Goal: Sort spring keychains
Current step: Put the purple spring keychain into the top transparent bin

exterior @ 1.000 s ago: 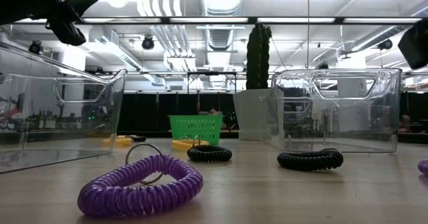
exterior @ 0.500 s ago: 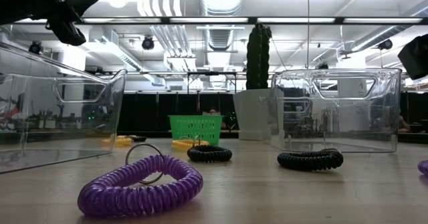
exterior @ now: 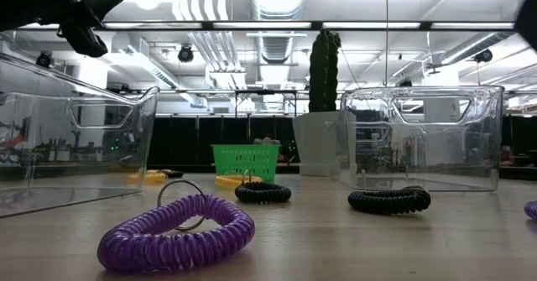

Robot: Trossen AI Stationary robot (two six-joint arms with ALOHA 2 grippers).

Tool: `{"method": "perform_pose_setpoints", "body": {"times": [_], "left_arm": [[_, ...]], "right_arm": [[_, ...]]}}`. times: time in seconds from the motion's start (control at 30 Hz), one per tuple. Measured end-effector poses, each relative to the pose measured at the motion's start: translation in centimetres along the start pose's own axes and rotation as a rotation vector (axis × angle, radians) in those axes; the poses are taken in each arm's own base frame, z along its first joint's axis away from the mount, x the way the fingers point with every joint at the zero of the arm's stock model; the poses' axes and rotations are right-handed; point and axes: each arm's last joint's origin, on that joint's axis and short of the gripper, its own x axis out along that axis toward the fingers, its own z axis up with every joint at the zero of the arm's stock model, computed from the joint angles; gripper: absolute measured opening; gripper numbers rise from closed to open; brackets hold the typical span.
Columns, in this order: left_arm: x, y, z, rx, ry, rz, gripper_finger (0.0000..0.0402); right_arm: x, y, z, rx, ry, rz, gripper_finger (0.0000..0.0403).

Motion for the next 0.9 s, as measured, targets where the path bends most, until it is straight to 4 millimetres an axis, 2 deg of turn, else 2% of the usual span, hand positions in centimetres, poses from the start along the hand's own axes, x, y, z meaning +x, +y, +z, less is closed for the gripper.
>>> {"method": "perform_pose_setpoints", "body": {"times": [0.3, 0.43, 0.7, 0.9], "left_arm": [[0.0, 0.0, 0.0, 0.005, 0.000, 0.001, 0.0195], [0.0, 0.0, 0.0, 0.005, 0.000, 0.000, 0.0195], [0.0, 0.0, 0.0, 0.003, 0.000, 0.000, 0.0195], [0.0, 0.0, 0.0, 0.001, 0.000, 0.000, 0.0195]], "right_arm": [[-4.9, 4.2, 1.2, -0.073, -0.084, 0.160, 0.0009], [-7.5, 4.7, 2.5, -0.083, -0.203, 0.104, 0.0009], [-12.8, 2.8, 6.7, -0.022, -0.434, -0.130, 0.0010], [-14.4, -0.3, 10.3, 0.089, -0.491, -0.249, 0.0013]]}}
